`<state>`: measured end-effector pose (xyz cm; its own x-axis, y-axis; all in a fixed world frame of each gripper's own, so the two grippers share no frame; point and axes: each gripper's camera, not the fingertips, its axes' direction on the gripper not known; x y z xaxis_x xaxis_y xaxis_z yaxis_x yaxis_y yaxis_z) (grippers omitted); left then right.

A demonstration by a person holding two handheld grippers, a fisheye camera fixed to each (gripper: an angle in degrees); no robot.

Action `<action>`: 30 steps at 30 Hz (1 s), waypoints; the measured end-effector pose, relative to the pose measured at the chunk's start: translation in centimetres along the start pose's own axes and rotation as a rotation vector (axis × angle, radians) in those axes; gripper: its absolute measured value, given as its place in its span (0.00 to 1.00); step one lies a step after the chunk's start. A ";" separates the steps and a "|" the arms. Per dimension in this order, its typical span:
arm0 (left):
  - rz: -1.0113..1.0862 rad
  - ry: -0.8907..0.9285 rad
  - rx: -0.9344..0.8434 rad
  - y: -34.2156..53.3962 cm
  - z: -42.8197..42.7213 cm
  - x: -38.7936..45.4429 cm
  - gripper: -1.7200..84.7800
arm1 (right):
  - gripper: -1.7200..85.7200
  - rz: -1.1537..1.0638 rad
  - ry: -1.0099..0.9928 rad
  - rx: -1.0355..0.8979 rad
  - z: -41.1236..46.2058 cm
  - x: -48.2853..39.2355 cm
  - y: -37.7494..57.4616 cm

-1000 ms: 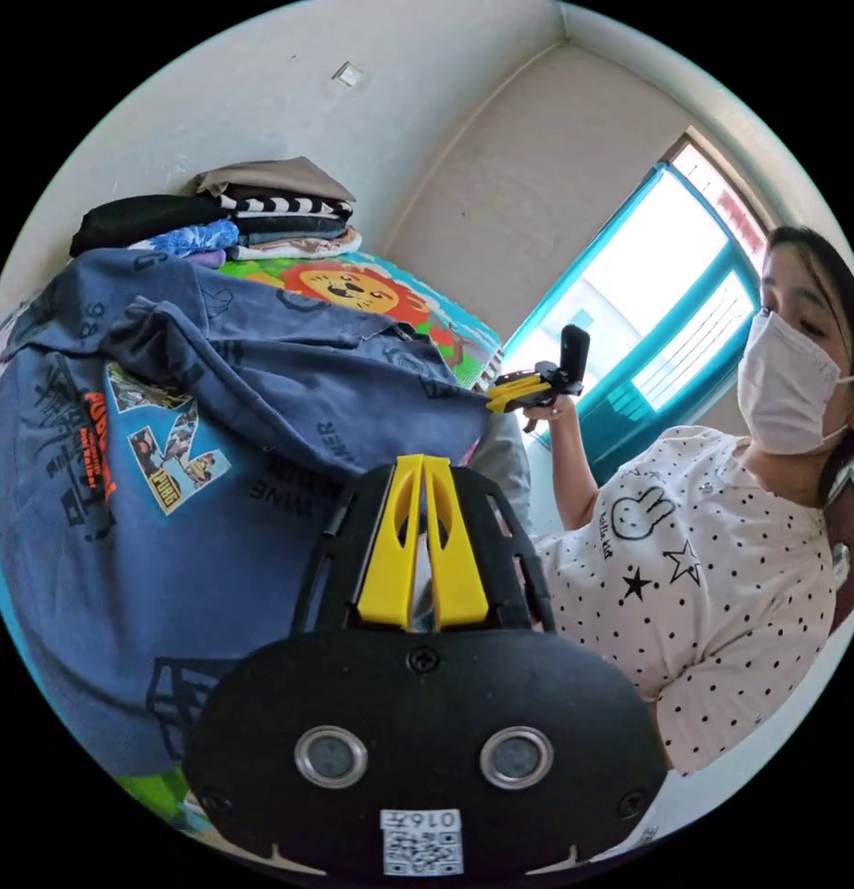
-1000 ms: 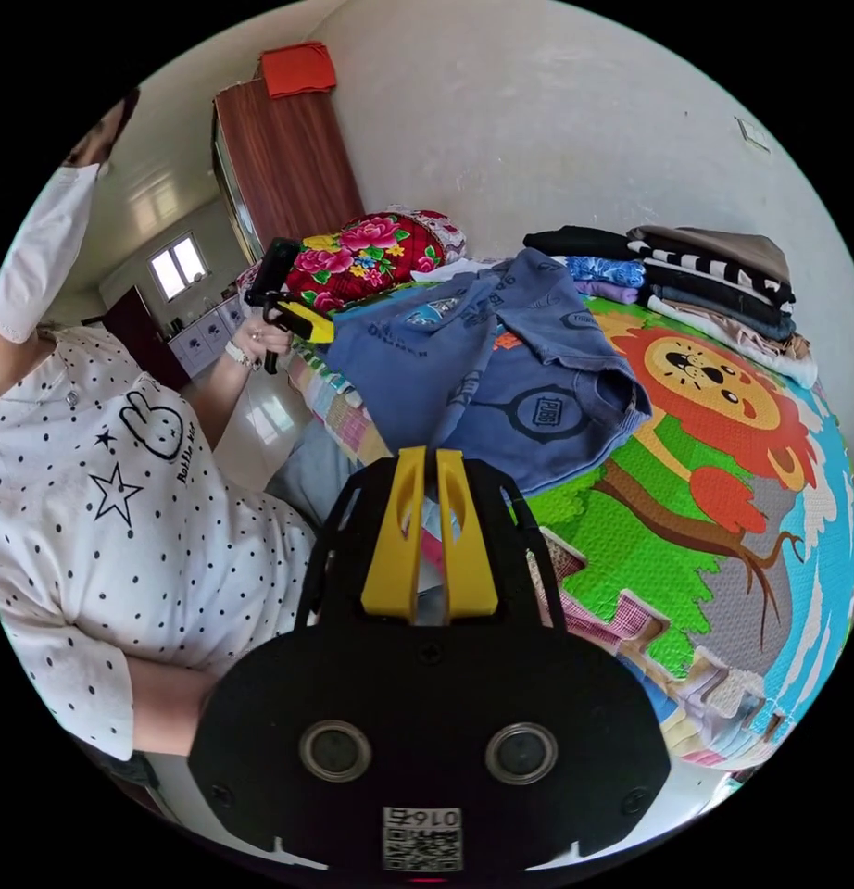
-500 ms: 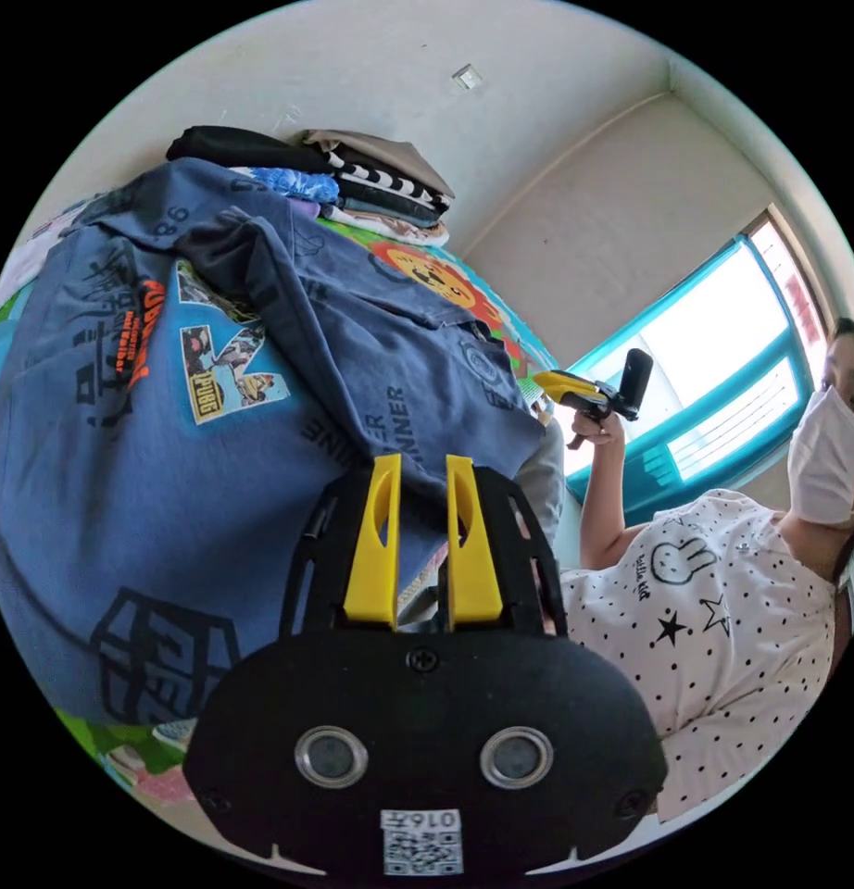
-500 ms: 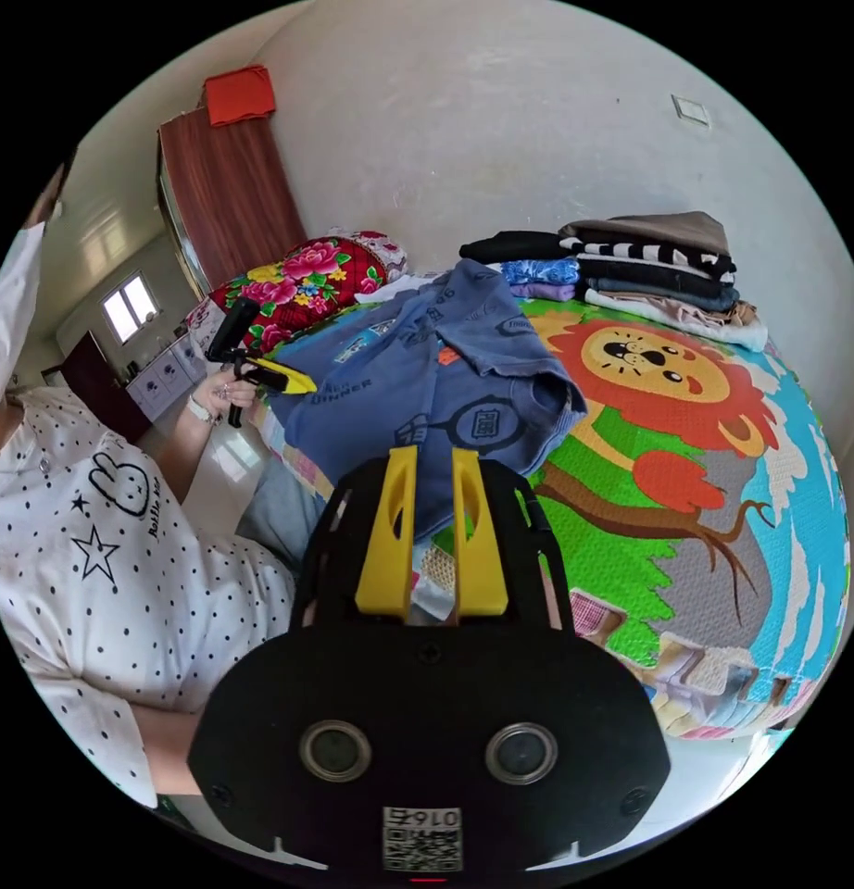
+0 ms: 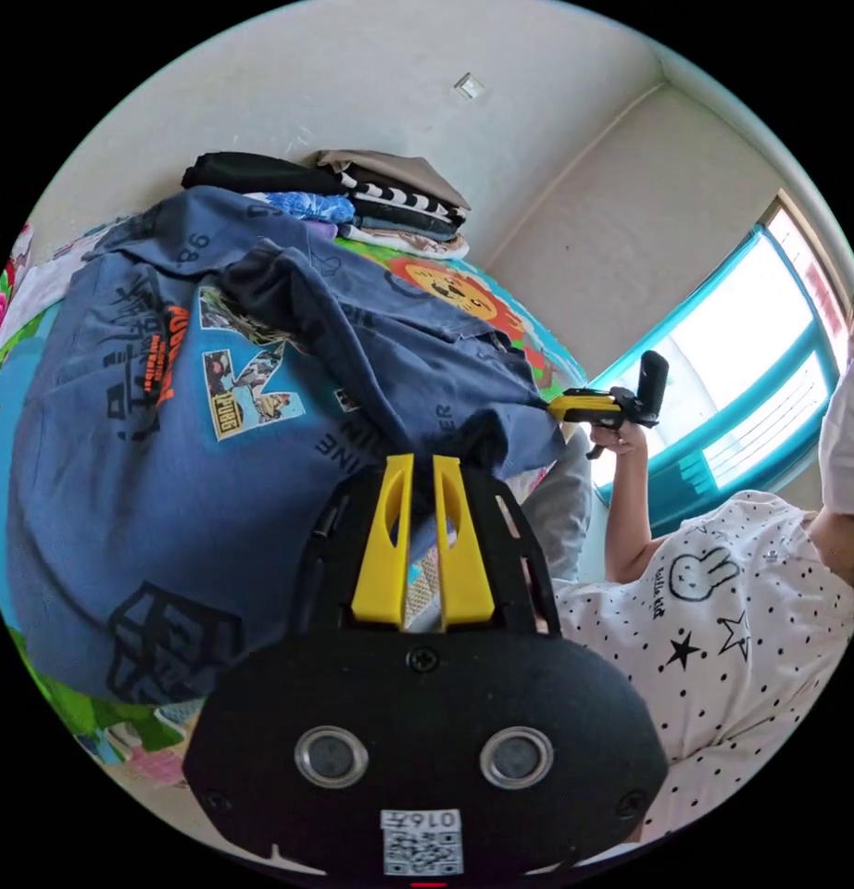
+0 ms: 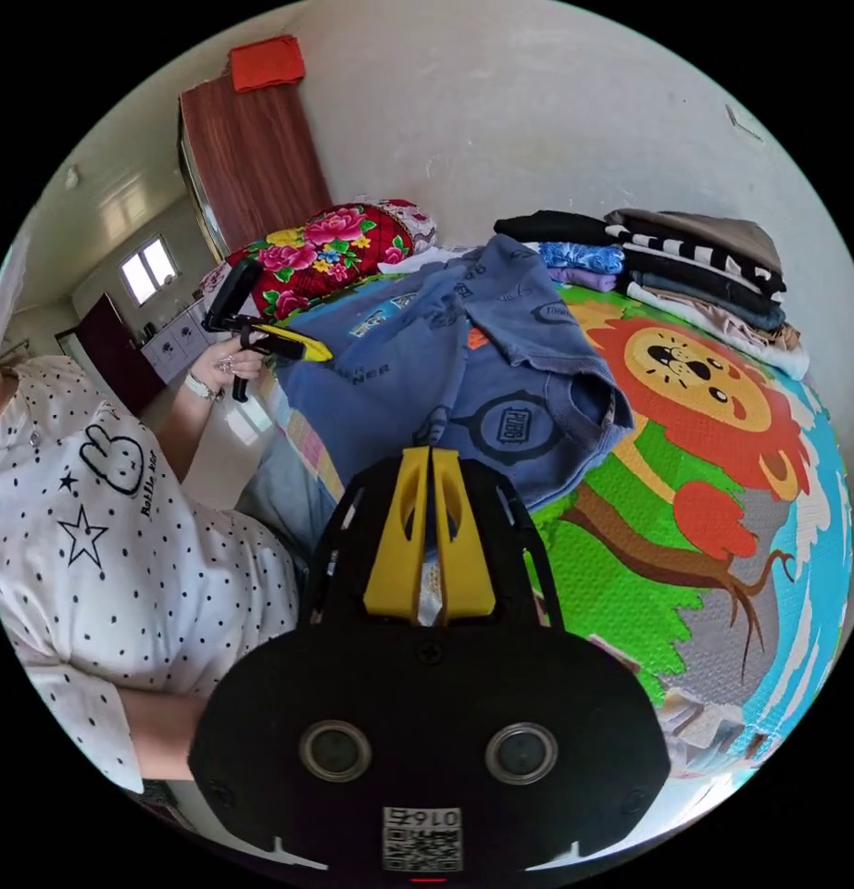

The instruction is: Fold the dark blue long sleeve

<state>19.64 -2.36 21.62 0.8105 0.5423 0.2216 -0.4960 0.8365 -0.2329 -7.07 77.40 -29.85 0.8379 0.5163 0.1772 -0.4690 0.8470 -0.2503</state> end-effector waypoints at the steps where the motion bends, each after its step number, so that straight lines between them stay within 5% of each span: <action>1: 0.005 0.001 -0.002 0.1 0.1 0.2 0.06 | 0.02 -0.017 0.008 -0.033 -0.1 0.0 0.0; 7: 0.047 -0.070 0.001 0.4 0.7 2.1 0.06 | 0.05 -0.033 0.272 0.229 -2.9 -0.6 -4.4; 17: 0.164 -0.055 -0.147 1.7 3.9 4.4 0.06 | 0.12 -0.576 0.603 -0.250 12.3 -4.0 -15.7; 20: 0.185 -0.055 -0.123 2.1 3.5 4.6 0.05 | 0.07 -0.607 0.643 -0.248 14.0 -3.9 -16.9; 26: 0.221 -0.032 -0.166 1.9 3.6 4.9 0.01 | 0.03 -0.473 0.827 -0.174 9.6 1.3 -22.0; 30: 0.284 0.023 -0.116 1.2 3.4 6.1 0.01 | 0.03 -0.239 0.605 -0.129 4.6 8.2 -27.6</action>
<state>22.94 2.26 25.95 0.6521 0.7500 0.1108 -0.6659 0.6365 -0.3892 11.46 58.83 -17.10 0.9413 0.1220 -0.3147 -0.2453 0.8878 -0.3894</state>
